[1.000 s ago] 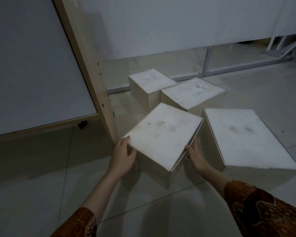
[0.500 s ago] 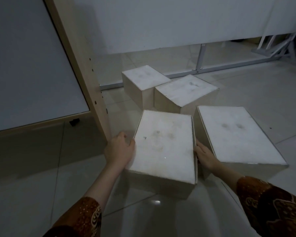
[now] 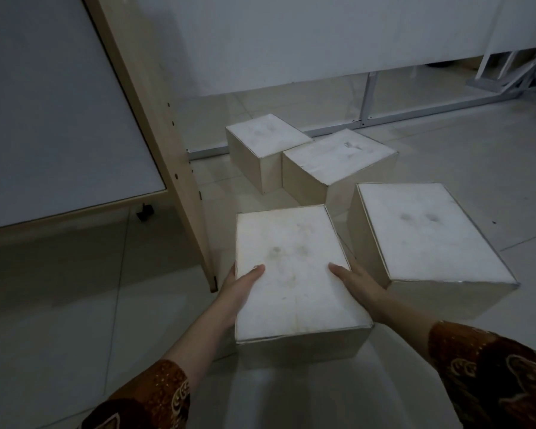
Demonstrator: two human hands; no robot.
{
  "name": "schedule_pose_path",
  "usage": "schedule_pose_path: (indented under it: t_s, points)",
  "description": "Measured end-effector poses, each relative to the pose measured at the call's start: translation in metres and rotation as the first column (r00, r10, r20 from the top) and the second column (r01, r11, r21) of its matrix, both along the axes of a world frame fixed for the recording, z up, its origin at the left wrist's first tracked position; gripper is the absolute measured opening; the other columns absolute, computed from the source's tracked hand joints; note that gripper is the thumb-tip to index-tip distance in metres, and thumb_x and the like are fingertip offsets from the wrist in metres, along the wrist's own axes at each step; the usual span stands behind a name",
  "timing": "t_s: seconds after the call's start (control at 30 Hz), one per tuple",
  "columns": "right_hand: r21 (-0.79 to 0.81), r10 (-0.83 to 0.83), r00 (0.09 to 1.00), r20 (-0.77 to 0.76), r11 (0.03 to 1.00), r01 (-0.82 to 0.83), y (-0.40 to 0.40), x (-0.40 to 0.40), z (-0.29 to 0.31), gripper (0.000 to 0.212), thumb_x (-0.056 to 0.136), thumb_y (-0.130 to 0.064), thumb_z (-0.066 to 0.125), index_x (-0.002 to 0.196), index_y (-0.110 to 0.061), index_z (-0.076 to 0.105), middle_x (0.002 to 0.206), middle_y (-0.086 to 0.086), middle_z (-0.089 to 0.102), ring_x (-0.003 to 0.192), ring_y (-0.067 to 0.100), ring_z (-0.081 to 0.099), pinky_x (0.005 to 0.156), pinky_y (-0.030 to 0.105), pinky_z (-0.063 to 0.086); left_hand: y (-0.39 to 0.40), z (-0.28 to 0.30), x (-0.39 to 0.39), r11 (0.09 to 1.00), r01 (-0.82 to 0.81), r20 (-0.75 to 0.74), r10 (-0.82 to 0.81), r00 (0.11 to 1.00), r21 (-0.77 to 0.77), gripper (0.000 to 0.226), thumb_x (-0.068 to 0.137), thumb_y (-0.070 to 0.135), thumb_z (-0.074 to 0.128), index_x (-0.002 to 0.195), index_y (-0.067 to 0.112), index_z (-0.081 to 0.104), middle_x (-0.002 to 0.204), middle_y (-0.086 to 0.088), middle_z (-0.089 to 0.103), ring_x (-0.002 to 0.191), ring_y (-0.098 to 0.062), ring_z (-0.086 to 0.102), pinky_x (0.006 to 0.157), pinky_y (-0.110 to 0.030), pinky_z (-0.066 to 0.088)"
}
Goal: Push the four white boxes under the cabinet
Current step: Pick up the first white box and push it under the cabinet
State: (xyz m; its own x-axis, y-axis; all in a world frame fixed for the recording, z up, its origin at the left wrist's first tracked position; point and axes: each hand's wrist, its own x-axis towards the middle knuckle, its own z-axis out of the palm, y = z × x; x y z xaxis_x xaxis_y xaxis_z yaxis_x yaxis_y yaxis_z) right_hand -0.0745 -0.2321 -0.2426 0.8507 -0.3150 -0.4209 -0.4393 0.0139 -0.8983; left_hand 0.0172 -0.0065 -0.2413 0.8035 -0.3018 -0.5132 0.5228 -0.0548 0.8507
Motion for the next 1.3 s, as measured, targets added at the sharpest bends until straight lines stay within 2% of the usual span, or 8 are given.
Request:
schedule_pose_path:
  t_s: [0.17,0.4,0.63,0.8,1.0,1.07,1.2,1.3]
  points:
    - [-0.078,0.057,0.998,0.003,0.995,-0.056,0.011,-0.032,0.026,0.039,0.095,-0.033,0.05,0.132,-0.035,0.041,0.094,-0.021,0.057,0.08,-0.001,0.059,0.049,0.009,0.047,0.018,0.02,-0.037,0.999,-0.016,-0.042,0.014,0.999,-0.043,0.048,0.089,0.023,0.062,0.134,0.012,0.049,0.126,-0.015,0.063,0.108,-0.034,0.064,0.091,-0.047,0.053]
    - [0.049,0.131,0.991,0.035,0.99,-0.133,0.077,-0.106,0.046,0.047,0.097,-0.035,0.043,0.142,-0.031,0.03,0.131,0.002,0.053,0.105,0.021,0.059,0.086,0.038,0.051,0.082,0.061,-0.109,1.0,0.007,-0.038,-0.006,0.999,0.027,0.043,0.091,0.021,0.059,0.132,0.01,0.05,0.124,-0.017,0.063,0.106,-0.036,0.064,0.088,-0.045,0.053]
    - [0.121,0.259,0.963,0.077,0.956,-0.267,0.151,-0.121,0.052,0.048,0.096,-0.032,0.048,0.141,-0.034,0.031,0.133,-0.001,0.053,0.107,0.018,0.06,0.082,0.031,0.054,0.168,0.063,-0.156,0.989,-0.119,-0.023,0.121,0.992,0.09,0.035,0.091,0.021,0.057,0.125,0.01,0.057,0.116,-0.017,0.068,0.099,-0.035,0.067,0.086,-0.042,0.054]
    - [0.143,0.358,0.926,0.12,0.917,-0.373,0.2,-0.094,0.051,0.05,0.098,-0.028,0.045,0.145,-0.033,0.028,0.138,-0.001,0.051,0.115,0.021,0.058,0.092,0.036,0.052,0.225,0.056,-0.156,0.965,-0.235,0.019,0.235,0.972,0.12,0.038,0.091,0.023,0.057,0.127,0.01,0.057,0.121,-0.015,0.066,0.108,-0.035,0.064,0.102,-0.053,0.045]
    - [0.105,0.439,0.883,0.167,0.882,-0.459,0.233,-0.034,0.038,0.048,0.1,-0.026,0.04,0.145,-0.036,0.026,0.11,-0.02,0.054,0.094,-0.001,0.058,0.06,0.009,0.052,0.261,0.032,-0.12,0.94,-0.323,0.043,0.32,0.946,0.113,0.047,0.091,0.026,0.058,0.134,0.011,0.05,0.127,-0.015,0.062,0.112,-0.036,0.061,0.103,-0.054,0.043]
    - [0.092,0.434,0.885,0.171,0.887,-0.452,0.237,-0.018,0.028,0.048,0.1,-0.027,0.039,0.145,-0.035,0.027,0.107,-0.023,0.054,0.093,-0.002,0.058,0.058,0.007,0.051,0.263,0.025,-0.105,0.937,-0.327,0.038,0.325,0.945,0.123,0.048,0.09,0.027,0.059,0.134,0.011,0.05,0.128,-0.015,0.061,0.112,-0.036,0.061,0.102,-0.054,0.044]
    - [0.02,0.405,0.895,0.188,0.909,-0.416,0.241,0.006,0.01,0.051,0.1,-0.031,0.038,0.147,-0.037,0.02,0.136,-0.013,0.048,0.111,0.005,0.055,0.08,0.013,0.053,0.263,0.014,-0.068,0.944,-0.309,0.084,0.301,0.95,0.112,0.05,0.088,0.028,0.062,0.134,0.013,0.05,0.127,-0.012,0.062,0.106,-0.032,0.063,0.093,-0.044,0.051]
    - [-0.192,0.371,0.917,0.148,0.92,-0.342,0.24,0.022,0.005,0.054,0.1,-0.033,0.036,0.149,-0.032,0.015,0.155,-0.003,0.03,0.136,0.019,0.037,0.111,0.028,0.029,0.255,0.007,-0.048,0.939,-0.306,0.164,0.281,0.946,0.156,0.055,0.086,0.033,0.064,0.136,0.018,0.048,0.129,-0.007,0.061,0.108,-0.027,0.063,0.091,-0.04,0.052]
